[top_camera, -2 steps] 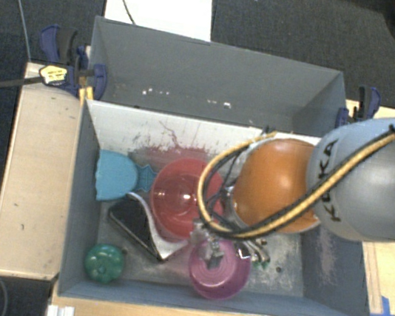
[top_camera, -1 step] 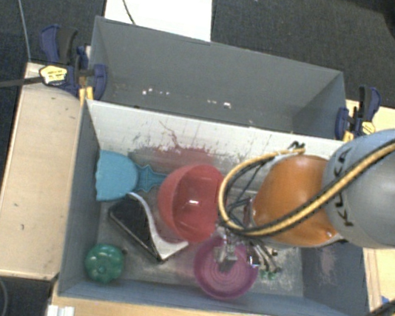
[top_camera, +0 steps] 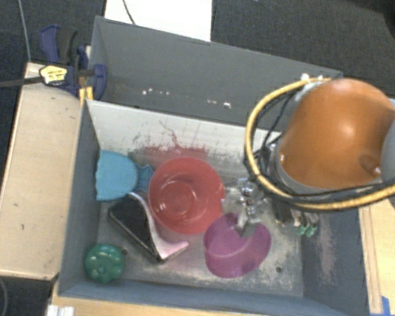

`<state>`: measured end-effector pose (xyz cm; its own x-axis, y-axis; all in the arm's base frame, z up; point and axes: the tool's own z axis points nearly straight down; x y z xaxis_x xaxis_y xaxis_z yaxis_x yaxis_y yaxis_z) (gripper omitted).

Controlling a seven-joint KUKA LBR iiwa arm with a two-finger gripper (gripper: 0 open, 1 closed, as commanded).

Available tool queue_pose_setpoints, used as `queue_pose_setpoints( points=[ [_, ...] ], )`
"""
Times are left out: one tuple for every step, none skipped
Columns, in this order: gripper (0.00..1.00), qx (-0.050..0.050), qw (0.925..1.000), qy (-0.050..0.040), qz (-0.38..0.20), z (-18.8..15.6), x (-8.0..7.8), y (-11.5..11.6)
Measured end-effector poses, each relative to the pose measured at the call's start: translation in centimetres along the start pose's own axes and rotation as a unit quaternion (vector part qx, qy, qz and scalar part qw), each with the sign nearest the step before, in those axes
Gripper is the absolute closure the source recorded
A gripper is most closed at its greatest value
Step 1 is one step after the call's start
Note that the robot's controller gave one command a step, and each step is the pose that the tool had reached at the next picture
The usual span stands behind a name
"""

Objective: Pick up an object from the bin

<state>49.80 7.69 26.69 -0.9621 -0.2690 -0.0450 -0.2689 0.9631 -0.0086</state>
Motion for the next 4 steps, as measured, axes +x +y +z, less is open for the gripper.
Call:
queue_pose_setpoints(
  points=[
    [1.0,0.0,1.0,0.0001,0.0,0.0,0.0,0.0],
    [1.0,0.0,0.9986,-0.0011,0.052,3.8,-1.0,2.5],
    [1.0,0.0,0.9996,-0.0009,0.029,7.5,-2.8,2.8],
    [1.0,-0.001,0.9946,-0.0009,0.104,7.2,-2.6,3.3]
  ],
)
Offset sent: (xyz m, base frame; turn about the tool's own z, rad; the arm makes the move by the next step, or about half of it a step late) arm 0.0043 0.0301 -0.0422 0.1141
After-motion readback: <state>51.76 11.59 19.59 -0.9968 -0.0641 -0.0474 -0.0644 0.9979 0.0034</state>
